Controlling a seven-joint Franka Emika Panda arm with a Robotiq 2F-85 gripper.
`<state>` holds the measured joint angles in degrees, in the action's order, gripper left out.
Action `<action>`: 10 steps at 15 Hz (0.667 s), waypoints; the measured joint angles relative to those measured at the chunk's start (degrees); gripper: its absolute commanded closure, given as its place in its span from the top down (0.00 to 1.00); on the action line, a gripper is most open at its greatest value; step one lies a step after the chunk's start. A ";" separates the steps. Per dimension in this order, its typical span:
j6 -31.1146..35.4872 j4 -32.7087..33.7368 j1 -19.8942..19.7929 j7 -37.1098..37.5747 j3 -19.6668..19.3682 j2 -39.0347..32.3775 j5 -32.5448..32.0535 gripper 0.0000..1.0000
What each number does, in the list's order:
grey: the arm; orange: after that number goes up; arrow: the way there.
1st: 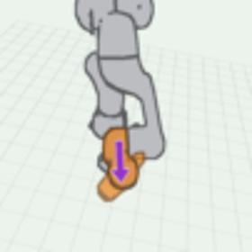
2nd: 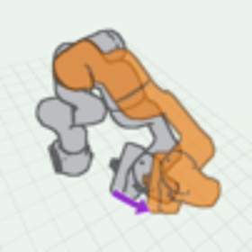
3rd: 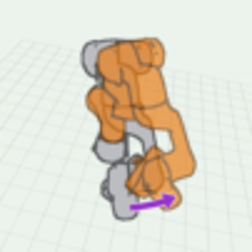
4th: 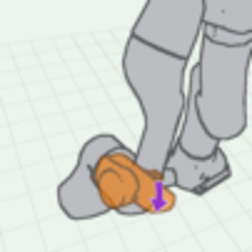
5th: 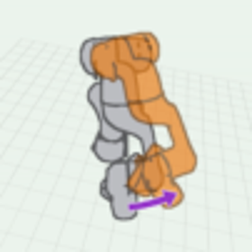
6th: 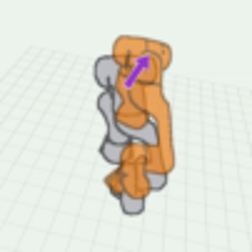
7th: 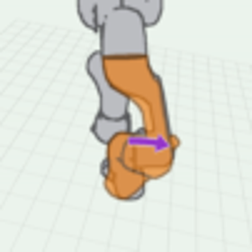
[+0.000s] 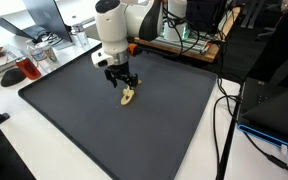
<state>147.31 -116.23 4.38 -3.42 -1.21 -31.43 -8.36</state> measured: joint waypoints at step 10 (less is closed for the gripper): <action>-0.25 -0.76 2.77 6.49 -3.95 1.79 -6.11 1.00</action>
<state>147.06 -116.99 7.15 3.07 -5.15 -29.64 -14.47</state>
